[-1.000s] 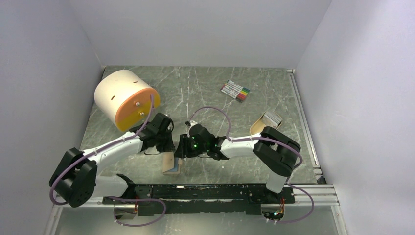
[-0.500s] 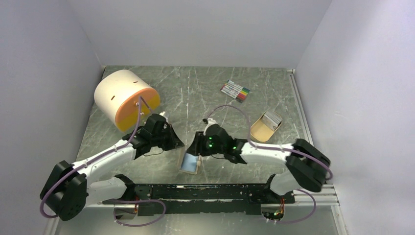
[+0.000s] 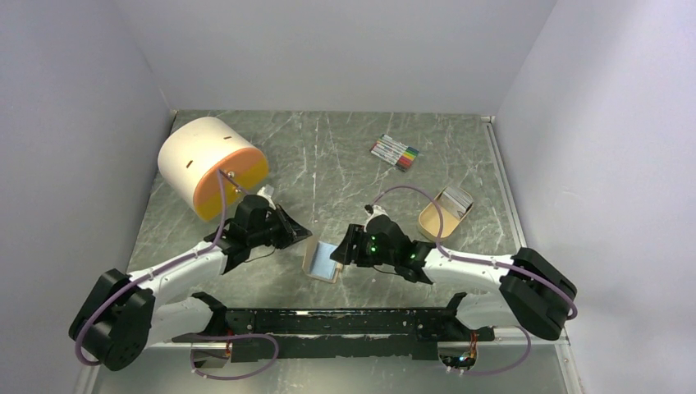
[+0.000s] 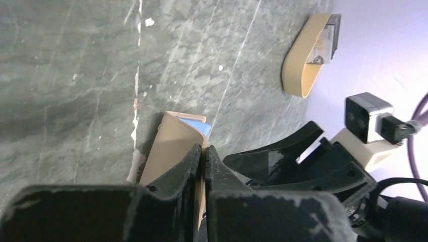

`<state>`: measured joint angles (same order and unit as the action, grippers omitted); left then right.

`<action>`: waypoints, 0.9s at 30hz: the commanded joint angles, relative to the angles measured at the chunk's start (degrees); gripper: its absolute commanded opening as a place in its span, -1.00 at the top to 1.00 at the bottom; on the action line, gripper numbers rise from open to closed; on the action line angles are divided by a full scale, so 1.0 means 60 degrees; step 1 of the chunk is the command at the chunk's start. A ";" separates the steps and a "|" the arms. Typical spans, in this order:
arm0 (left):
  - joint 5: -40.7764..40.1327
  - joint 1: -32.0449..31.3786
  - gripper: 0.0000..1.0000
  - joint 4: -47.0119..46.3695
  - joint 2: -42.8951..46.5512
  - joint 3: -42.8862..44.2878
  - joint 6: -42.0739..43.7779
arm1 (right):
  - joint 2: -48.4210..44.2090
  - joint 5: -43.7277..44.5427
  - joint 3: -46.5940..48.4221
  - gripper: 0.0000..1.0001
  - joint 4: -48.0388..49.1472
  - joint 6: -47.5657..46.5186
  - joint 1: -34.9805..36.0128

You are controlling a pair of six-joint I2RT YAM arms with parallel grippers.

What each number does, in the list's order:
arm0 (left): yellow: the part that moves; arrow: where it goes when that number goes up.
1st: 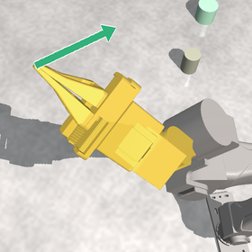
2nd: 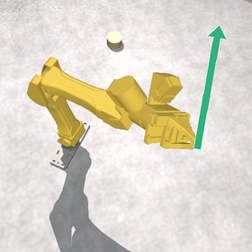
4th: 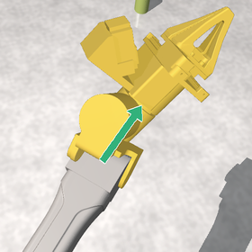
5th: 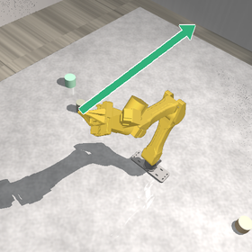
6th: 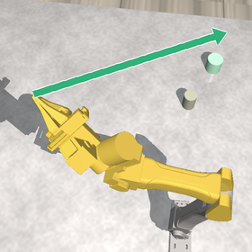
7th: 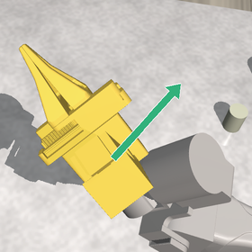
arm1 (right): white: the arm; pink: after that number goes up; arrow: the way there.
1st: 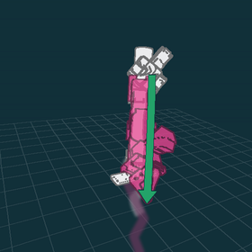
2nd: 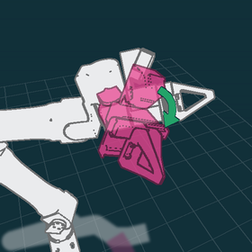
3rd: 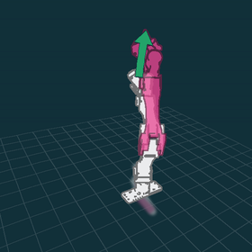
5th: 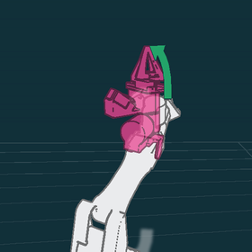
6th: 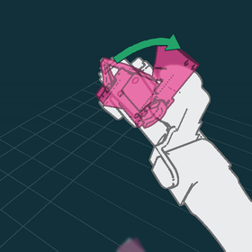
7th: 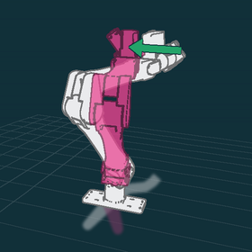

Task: Put the credit cards into the card holder
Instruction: Open the card holder at the center of the board.

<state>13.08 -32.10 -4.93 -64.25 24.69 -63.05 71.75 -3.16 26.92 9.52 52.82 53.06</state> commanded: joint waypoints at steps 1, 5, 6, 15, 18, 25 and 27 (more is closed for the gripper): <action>0.0434 0.0129 0.82 -0.0777 -0.0242 0.0385 -0.0229 | 0.0386 0.0065 0.0086 -0.16 0.0302 0.0457 -0.0098; 0.0143 0.0134 0.82 -0.0363 -0.0392 0.0336 -0.0078 | 0.0862 -0.0075 0.0310 -0.17 0.0475 0.0563 -0.0132; 0.0123 0.0135 0.82 -0.0469 -0.0336 0.0152 -0.0192 | 0.0953 -0.0116 0.0354 -0.17 0.0548 0.0602 -0.0135; -0.0830 0.0164 0.29 0.1522 0.0101 0.0341 0.0856 | 0.1603 -0.0517 0.0641 -0.15 0.1225 0.1128 -0.0094; -0.0960 0.0166 0.21 0.1837 0.0273 0.0427 0.1138 | 0.1923 -0.0566 0.0794 -0.14 0.1305 0.1175 -0.0061; -0.0851 0.0166 0.22 0.1945 0.0253 0.0407 0.1386 | 0.2345 -0.0161 0.1145 -0.12 0.0670 0.1227 0.0074; -0.0725 0.0164 0.27 0.1874 0.0115 0.0390 0.1421 | 0.2322 0.0073 0.1173 -0.12 0.0462 0.1288 0.0091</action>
<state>8.75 -31.53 5.37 -62.87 25.61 -56.51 85.62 -5.54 32.62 14.92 59.37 53.25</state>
